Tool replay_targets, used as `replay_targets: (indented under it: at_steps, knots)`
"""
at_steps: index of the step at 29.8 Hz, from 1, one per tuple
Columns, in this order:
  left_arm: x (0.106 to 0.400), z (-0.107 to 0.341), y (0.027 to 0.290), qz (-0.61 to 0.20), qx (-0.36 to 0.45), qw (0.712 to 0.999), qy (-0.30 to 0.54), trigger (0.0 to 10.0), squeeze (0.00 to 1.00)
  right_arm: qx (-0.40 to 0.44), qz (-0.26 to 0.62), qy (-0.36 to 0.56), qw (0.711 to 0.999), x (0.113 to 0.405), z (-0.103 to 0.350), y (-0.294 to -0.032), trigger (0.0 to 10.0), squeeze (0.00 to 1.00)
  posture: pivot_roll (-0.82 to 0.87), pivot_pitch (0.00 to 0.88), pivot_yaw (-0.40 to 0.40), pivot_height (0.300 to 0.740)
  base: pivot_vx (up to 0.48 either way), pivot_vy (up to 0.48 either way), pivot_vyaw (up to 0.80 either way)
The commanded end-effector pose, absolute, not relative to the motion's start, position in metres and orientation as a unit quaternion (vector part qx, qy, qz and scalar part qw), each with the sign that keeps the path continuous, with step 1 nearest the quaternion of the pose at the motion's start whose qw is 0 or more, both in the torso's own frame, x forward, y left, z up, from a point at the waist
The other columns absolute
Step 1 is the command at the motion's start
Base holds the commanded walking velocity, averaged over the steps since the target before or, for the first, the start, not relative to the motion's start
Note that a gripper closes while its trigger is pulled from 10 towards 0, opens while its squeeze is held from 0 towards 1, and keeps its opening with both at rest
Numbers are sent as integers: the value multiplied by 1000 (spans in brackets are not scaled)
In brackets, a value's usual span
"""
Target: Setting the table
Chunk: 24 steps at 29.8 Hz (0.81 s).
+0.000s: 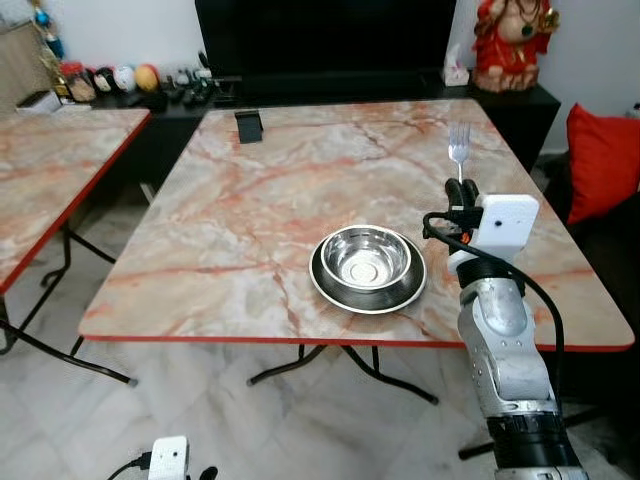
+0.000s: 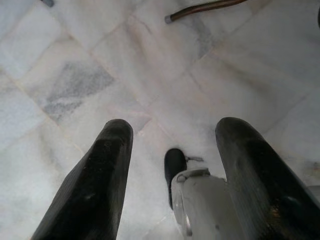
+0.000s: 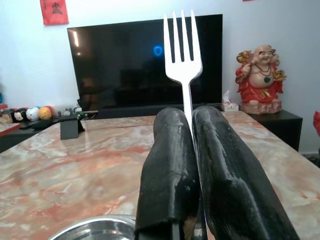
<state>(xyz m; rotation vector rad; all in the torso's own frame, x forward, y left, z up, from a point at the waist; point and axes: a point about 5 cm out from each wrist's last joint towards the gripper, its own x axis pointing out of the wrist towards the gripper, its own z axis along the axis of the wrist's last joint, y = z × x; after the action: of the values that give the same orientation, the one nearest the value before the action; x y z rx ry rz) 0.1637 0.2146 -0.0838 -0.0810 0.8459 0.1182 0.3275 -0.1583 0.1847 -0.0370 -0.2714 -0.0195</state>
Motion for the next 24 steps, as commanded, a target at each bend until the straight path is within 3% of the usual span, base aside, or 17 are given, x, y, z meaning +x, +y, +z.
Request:
replay_targets:
  at_steps: [1, 6, 24]
  knots:
    - [164, -84, 214, 63, -46, 906, 415, 10000, 0, -16, -12, -130, 991, 330, 185, -158, 10000, 0, -100, 0, 70, 740, 0, 0, -769]
    - [165, -85, 212, 63, -47, 906, 417, 10000, 0, -16, -13, -126, 992, 330, 184, -158, 10000, 0, -97, 0, 70, 740, 0, 0, -496]
    - [158, -85, 225, 68, -45, 902, 424, 10000, 0, -20, -24, -132, 991, 333, 188, -163, 10000, 0, -98, 0, 74, 740, 0, 0, 0]
